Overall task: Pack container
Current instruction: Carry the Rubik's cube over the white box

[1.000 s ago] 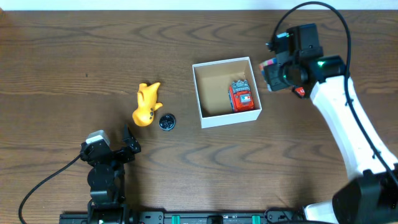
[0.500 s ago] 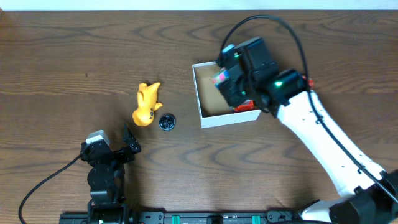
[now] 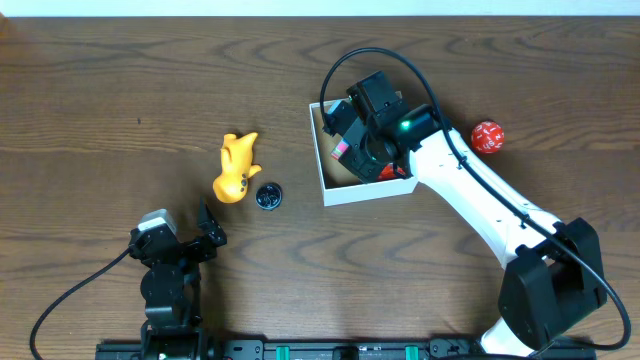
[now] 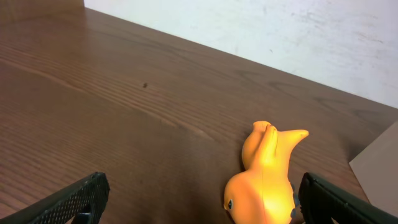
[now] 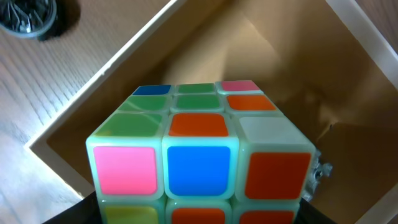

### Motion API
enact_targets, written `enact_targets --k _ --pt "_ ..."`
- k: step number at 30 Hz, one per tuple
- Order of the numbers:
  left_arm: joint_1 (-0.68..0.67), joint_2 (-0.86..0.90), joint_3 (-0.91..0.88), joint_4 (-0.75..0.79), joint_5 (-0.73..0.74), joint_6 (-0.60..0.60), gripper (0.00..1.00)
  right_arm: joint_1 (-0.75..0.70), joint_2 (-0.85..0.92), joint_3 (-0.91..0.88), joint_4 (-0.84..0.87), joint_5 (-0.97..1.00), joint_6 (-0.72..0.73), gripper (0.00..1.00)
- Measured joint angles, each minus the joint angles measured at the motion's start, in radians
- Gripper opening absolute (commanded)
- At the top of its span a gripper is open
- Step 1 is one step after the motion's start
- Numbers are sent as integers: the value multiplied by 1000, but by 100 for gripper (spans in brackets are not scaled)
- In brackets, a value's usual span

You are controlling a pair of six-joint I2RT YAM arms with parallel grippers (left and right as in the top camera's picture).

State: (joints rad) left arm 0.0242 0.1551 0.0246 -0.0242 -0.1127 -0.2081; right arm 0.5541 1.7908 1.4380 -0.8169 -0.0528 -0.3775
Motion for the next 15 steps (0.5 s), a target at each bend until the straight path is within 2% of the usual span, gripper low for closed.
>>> enact_targets --k 15 --pt "0 0 0 0 0 0 98 0 1 0 -7 0 -153 53"
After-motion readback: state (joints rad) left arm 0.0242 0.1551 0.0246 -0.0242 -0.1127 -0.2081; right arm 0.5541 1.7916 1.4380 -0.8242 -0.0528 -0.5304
